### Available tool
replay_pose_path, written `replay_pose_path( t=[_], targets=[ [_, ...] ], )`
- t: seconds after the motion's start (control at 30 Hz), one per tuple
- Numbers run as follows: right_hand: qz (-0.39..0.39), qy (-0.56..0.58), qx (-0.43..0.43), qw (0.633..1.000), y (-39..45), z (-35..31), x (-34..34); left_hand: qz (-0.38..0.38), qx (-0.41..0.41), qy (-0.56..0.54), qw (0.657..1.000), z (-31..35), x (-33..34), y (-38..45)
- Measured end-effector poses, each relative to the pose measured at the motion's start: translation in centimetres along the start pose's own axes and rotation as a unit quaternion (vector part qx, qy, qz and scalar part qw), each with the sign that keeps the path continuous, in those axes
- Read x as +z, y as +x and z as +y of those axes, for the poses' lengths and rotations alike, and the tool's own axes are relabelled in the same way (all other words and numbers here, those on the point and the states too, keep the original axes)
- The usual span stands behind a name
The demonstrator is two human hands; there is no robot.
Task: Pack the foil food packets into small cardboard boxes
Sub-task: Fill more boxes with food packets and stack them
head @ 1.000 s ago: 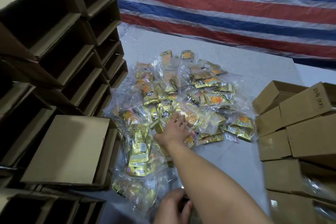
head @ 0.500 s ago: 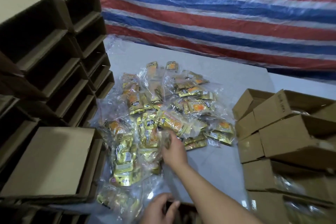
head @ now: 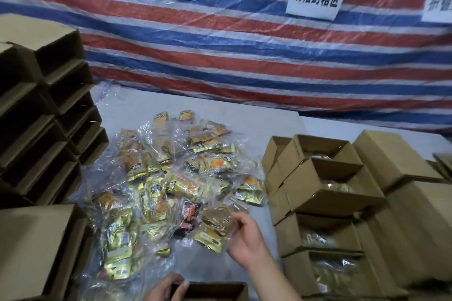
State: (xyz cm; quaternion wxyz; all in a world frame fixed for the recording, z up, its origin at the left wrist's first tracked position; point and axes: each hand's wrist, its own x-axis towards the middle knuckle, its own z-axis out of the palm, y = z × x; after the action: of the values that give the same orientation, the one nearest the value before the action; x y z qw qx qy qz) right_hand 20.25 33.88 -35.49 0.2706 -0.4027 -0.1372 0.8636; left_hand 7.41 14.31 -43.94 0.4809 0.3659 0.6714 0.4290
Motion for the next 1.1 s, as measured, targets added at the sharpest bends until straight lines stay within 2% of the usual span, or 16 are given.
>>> replay_pose_path(
  t=[0.07,0.1,0.3,0.4,0.47,0.53,0.63,0.67,0.7,0.77,0.83,0.87,0.93,1.07,1.1],
  targets=[
    [0.009,0.020,-0.012,1.000,-1.0,0.4,-1.0,0.094,0.002,0.116,0.989,1.6,0.7,0.6],
    [0.016,0.019,-0.019,1.000,-1.5,0.6,-1.5,0.123,0.001,0.121,0.985,2.1,1.3,0.2],
    [0.041,-0.011,-0.001,0.999,-4.4,1.1,-3.7,0.149,-0.030,0.095,0.984,2.3,1.5,0.0],
    [0.081,-0.161,-0.028,0.983,-5.2,1.7,-4.0,0.162,-0.024,0.098,0.982,2.2,1.5,0.1],
    [0.104,-0.280,-0.095,0.949,-5.4,2.5,-4.3,0.163,-0.019,0.101,0.981,2.2,1.3,0.0],
    [0.092,-0.374,-0.133,0.913,-5.8,3.3,-4.1,0.161,-0.017,0.096,0.982,1.8,1.2,0.0],
    [0.024,-0.487,-0.163,0.858,-6.9,4.6,-3.4,0.152,-0.021,0.087,0.984,1.3,1.0,0.1],
    [-0.002,-0.530,-0.180,0.829,-7.3,5.1,-3.4,0.148,-0.022,0.079,0.986,1.3,0.9,0.1],
    [-0.022,-0.580,-0.205,0.788,-7.6,5.6,-3.3,0.146,-0.022,0.071,0.987,1.2,0.9,0.2],
    [-0.071,-0.699,-0.243,0.668,-8.3,5.8,-3.5,0.136,-0.025,0.057,0.989,1.1,0.7,0.3],
    [-0.154,-0.776,-0.225,0.568,-7.8,5.9,-3.8,0.120,-0.030,0.046,0.991,0.8,0.7,0.5],
    [-0.189,-0.797,-0.203,0.537,-7.4,6.0,-3.7,0.116,-0.037,0.040,0.992,0.6,0.7,0.5],
    [-0.222,-0.814,-0.146,0.517,-7.1,6.2,-3.4,0.113,-0.043,0.019,0.992,0.3,0.6,0.4],
    [-0.231,-0.778,-0.150,0.565,-7.3,6.0,-3.0,0.089,-0.043,-0.002,0.995,0.4,0.2,0.6],
    [-0.238,-0.776,-0.159,0.562,-7.4,5.6,-3.3,0.083,-0.041,-0.004,0.996,0.4,0.1,0.7]
  ],
)
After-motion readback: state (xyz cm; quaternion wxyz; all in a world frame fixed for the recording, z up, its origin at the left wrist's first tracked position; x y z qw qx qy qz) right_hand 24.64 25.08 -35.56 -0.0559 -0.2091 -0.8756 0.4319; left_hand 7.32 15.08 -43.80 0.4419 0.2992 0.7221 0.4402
